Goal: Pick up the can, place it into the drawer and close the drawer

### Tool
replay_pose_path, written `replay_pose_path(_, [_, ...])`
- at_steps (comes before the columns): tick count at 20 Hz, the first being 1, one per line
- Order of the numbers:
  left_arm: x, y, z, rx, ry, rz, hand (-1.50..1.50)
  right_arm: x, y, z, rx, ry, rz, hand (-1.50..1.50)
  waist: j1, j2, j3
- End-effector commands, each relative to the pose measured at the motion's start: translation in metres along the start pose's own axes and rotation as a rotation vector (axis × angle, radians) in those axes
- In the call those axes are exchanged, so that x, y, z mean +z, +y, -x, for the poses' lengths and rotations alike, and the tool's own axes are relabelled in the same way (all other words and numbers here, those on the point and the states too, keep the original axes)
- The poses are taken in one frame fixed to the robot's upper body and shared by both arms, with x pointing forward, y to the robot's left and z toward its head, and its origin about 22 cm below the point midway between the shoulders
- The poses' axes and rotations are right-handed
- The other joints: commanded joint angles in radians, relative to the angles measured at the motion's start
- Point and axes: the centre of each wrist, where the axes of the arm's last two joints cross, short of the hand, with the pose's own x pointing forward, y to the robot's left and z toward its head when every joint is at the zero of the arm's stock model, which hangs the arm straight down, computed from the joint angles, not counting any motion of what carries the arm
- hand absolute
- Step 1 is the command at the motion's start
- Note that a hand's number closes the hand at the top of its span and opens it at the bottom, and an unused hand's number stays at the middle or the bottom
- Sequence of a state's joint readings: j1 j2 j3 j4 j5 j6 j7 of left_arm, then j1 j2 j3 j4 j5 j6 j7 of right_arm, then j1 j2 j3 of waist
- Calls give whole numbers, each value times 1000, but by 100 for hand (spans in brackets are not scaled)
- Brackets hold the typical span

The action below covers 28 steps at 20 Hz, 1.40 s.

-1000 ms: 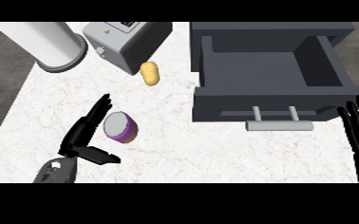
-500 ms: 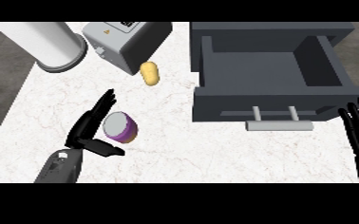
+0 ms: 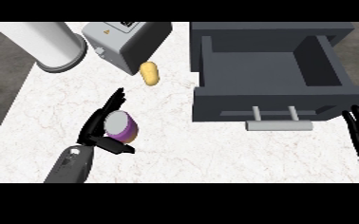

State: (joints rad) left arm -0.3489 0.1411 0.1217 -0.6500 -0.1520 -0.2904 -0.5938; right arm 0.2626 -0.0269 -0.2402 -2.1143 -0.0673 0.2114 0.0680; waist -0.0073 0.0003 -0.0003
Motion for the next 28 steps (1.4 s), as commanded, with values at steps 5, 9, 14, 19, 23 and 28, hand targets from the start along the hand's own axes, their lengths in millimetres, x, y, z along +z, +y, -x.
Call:
replay_pose_path(5, [-21, -14, -10, -1, -28, 40, -150, -2, 14, -16, -4, -2, 6, -150, 2, 0, 0])
replay_pose_path(9, [-31, -37, -10, 11, -38, 79, 150, -13, 2, 4, -9, -5, 8, -150, 1, 1, 0])
replay_pose_path(14, [-19, -37, -15, 70, -62, 117, 150, 3, -16, -5, -22, -9, 0, -150, 4, -2, 0])
replay_pose_path(19, [-23, -39, -37, 103, -75, 116, 150, 11, -2, -7, -23, 1, 14, -150, 6, -2, 1])
replay_pose_path(23, [-8, -25, -28, 127, -88, -52, 150, 20, -3, -29, 8, 0, -5, -150, 7, -4, 0])
replay_pose_path(28, [-2, 10, -37, 136, -81, -426, 150, 13, -4, -5, -24, -1, 41, -150, 17, -3, 1])
